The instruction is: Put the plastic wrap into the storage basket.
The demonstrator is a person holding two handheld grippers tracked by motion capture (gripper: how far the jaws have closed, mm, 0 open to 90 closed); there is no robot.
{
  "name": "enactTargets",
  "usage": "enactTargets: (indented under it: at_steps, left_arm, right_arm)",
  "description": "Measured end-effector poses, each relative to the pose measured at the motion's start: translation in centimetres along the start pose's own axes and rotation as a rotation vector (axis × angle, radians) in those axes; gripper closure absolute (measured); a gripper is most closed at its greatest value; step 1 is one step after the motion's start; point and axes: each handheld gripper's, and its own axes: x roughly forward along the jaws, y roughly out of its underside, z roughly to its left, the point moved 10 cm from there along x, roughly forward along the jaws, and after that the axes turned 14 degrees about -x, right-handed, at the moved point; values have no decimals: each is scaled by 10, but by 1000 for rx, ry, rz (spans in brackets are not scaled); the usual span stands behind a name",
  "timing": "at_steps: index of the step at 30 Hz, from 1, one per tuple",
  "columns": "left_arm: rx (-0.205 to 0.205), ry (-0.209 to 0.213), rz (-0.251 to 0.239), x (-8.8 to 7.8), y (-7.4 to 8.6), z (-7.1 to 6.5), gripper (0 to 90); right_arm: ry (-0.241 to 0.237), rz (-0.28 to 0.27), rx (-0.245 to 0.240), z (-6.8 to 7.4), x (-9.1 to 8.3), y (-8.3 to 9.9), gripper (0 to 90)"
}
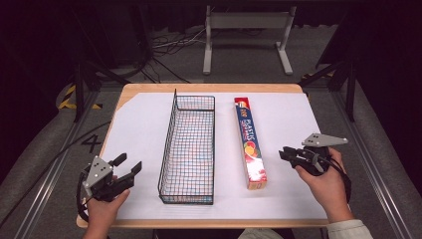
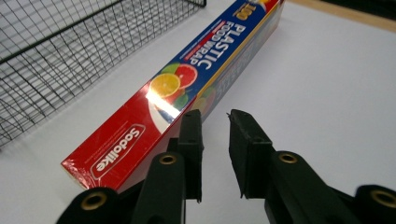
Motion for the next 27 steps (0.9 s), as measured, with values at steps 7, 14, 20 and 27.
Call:
enactTargets:
  at_steps: [7,14,20,27]
  left_arm:
    - [-4,-4,3,0,0,1,388]
    - [-6,-4,0,-1,0,1,389]
    - [-7,-6,1,0,0,1,389]
    - [-7,-5,0,0,-1,1,389]
  right_arm:
    - [-25,146,-26,19,18,13,815]
    - [-65,241,-23,37,33,26,818]
    - [-84,289,-31,51,39,31,877]
    - [-150,273,10,64,37,27,865]
